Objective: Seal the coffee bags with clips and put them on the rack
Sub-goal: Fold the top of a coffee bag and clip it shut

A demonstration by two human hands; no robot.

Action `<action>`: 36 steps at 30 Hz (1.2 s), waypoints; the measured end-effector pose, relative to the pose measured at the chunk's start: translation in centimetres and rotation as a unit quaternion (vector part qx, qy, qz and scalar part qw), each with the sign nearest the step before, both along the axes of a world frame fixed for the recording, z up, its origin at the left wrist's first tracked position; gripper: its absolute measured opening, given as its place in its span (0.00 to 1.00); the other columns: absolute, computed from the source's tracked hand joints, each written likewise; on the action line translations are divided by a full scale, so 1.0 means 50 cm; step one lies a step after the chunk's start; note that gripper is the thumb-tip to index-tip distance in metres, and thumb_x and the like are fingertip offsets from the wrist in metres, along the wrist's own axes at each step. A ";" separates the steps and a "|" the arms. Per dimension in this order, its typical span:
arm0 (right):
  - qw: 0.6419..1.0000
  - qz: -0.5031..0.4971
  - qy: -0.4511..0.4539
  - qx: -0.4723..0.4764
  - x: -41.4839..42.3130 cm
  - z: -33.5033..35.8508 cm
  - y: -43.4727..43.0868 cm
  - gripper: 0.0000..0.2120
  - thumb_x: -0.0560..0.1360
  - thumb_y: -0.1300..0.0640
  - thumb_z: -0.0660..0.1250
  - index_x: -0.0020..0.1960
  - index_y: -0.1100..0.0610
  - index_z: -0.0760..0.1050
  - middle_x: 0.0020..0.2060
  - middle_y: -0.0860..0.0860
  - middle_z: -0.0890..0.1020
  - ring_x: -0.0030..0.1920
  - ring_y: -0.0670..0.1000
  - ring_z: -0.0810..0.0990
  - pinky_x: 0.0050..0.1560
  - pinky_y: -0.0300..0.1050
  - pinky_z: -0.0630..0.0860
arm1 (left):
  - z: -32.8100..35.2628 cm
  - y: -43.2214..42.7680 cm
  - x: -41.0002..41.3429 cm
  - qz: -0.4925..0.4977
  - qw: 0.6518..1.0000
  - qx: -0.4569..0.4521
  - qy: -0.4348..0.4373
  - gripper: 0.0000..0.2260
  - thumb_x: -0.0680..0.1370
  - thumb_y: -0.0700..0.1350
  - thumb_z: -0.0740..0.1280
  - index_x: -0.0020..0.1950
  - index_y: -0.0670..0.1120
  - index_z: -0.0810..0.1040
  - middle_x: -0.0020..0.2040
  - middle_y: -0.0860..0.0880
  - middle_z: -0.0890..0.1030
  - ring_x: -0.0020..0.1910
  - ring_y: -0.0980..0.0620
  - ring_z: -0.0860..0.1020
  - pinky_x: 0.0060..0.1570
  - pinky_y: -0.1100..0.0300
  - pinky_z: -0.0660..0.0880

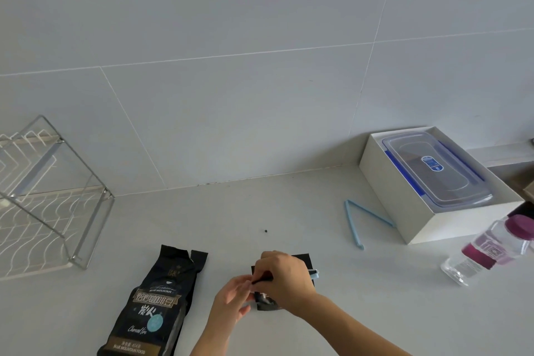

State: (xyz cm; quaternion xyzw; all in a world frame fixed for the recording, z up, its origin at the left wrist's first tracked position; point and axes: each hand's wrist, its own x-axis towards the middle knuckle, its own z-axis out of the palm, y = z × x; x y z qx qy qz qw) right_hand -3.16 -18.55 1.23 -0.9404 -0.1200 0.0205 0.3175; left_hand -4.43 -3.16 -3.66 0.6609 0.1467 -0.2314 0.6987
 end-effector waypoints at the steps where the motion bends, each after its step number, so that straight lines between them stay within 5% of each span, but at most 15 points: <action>1: 1.000 0.001 0.002 0.005 -0.002 0.002 -0.003 0.06 0.68 0.49 0.70 0.40 0.51 0.79 0.39 0.48 0.80 0.41 0.47 0.76 0.35 0.41 0.66 | 0.002 -0.001 -0.001 -0.005 1.000 0.005 -0.008 0.06 0.77 0.44 0.65 0.50 0.45 0.80 0.45 0.45 0.83 0.48 0.46 0.80 0.47 0.55 0.73; 7: 0.999 0.034 -0.020 0.011 -0.018 -0.004 -0.020 0.05 0.68 0.52 0.69 0.38 0.53 0.79 0.37 0.49 0.81 0.41 0.48 0.75 0.37 0.42 0.69 | 0.008 -0.016 -0.014 -0.023 0.997 0.051 -0.061 0.06 0.77 0.42 0.66 0.45 0.45 0.82 0.44 0.39 0.83 0.44 0.47 0.76 0.41 0.57 0.69; 16: 0.999 0.046 -0.011 0.017 -0.021 0.004 -0.028 0.06 0.71 0.51 0.67 0.42 0.53 0.79 0.39 0.49 0.80 0.43 0.49 0.76 0.39 0.43 0.70 | 0.018 -0.020 -0.013 -0.021 0.994 0.081 -0.068 0.05 0.77 0.43 0.66 0.46 0.48 0.82 0.42 0.48 0.84 0.46 0.50 0.80 0.43 0.60 0.74; 21: 0.996 0.065 -0.008 -0.064 -0.003 0.016 -0.032 0.09 0.72 0.50 0.66 0.51 0.51 0.79 0.47 0.50 0.81 0.49 0.51 0.76 0.44 0.43 0.65 | 0.019 -0.023 0.001 -0.014 0.996 0.074 -0.044 0.05 0.77 0.45 0.65 0.46 0.48 0.81 0.45 0.45 0.83 0.49 0.47 0.80 0.43 0.60 0.73; 25: 0.990 0.085 -0.020 -0.109 0.000 0.010 -0.022 0.09 0.75 0.53 0.64 0.47 0.57 0.79 0.43 0.53 0.80 0.45 0.55 0.76 0.43 0.46 0.66 | 0.004 -0.024 -0.004 -0.002 0.998 0.062 -0.030 0.05 0.77 0.44 0.65 0.46 0.46 0.80 0.47 0.44 0.82 0.50 0.46 0.79 0.44 0.59 0.75; 31: 0.984 0.148 -0.063 -0.073 -0.012 0.009 -0.043 0.10 0.75 0.53 0.64 0.40 0.57 0.79 0.36 0.53 0.78 0.39 0.54 0.74 0.35 0.43 0.60 | -0.001 -0.017 -0.017 -0.002 0.996 0.077 -0.049 0.08 0.76 0.39 0.66 0.41 0.47 0.83 0.38 0.47 0.83 0.41 0.48 0.78 0.40 0.61 0.72; 36: 0.990 0.135 -0.041 -0.025 -0.022 0.023 -0.063 0.08 0.76 0.52 0.63 0.49 0.50 0.81 0.41 0.50 0.79 0.42 0.50 0.75 0.36 0.41 0.62 | 0.000 -0.024 -0.009 -0.006 0.991 0.114 -0.070 0.01 0.74 0.39 0.69 0.45 0.43 0.79 0.43 0.44 0.83 0.45 0.50 0.80 0.41 0.64 0.72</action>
